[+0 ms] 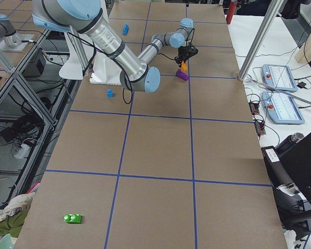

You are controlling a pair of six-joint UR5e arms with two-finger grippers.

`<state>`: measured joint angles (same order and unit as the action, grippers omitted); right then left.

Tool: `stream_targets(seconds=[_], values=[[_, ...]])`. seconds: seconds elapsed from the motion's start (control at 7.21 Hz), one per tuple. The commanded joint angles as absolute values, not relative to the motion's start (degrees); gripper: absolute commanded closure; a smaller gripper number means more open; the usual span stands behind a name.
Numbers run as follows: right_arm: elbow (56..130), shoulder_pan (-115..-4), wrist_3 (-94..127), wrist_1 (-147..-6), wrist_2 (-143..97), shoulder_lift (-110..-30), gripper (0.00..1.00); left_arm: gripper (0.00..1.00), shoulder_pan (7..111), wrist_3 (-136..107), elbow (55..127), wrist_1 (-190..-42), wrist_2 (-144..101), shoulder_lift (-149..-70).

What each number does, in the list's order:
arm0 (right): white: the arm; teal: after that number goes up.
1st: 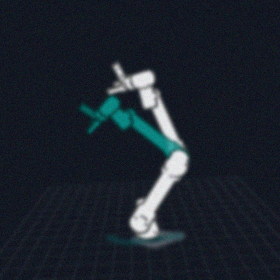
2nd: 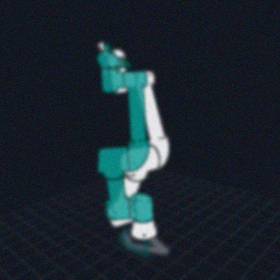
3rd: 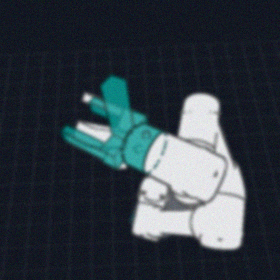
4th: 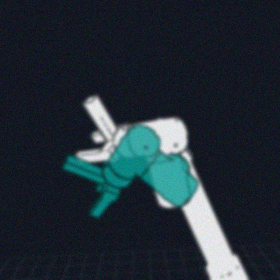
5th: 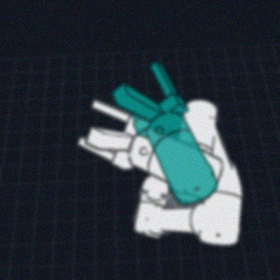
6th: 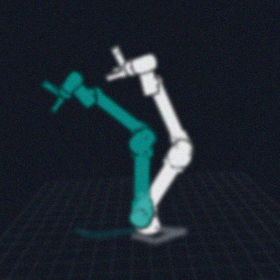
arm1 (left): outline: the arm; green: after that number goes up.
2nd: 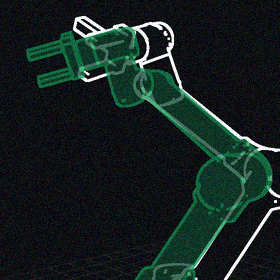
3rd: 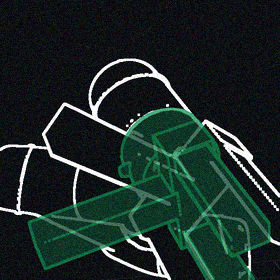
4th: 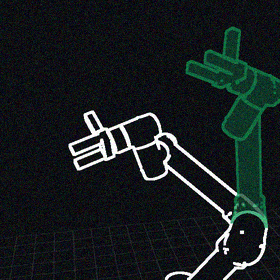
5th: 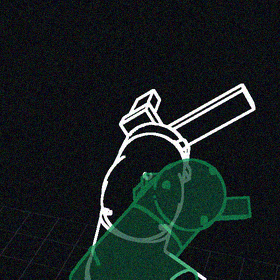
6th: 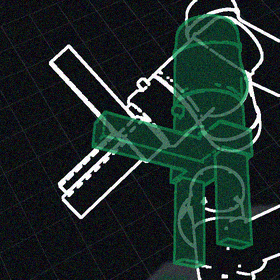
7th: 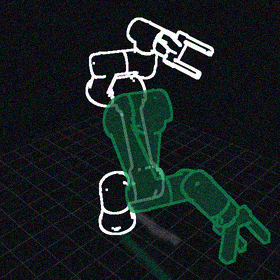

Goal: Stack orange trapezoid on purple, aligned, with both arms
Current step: 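Carry the orange trapezoid with the right gripper above the purple trapezoid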

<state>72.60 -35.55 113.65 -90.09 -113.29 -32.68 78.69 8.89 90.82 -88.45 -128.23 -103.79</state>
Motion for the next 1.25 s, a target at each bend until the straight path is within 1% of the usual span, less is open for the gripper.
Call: stream_targets(seconds=[0.0,1.11], values=[[72.9,-34.7,113.2,-90.1,-113.1,-33.2,1.0,0.0,78.7,9.1,90.4,-88.5,-128.1,-104.0],[72.6,-34.8,110.7,-90.1,-113.1,-33.2,1.0,0.0,78.7,9.1,90.4,-88.4,-128.1,-104.1]])
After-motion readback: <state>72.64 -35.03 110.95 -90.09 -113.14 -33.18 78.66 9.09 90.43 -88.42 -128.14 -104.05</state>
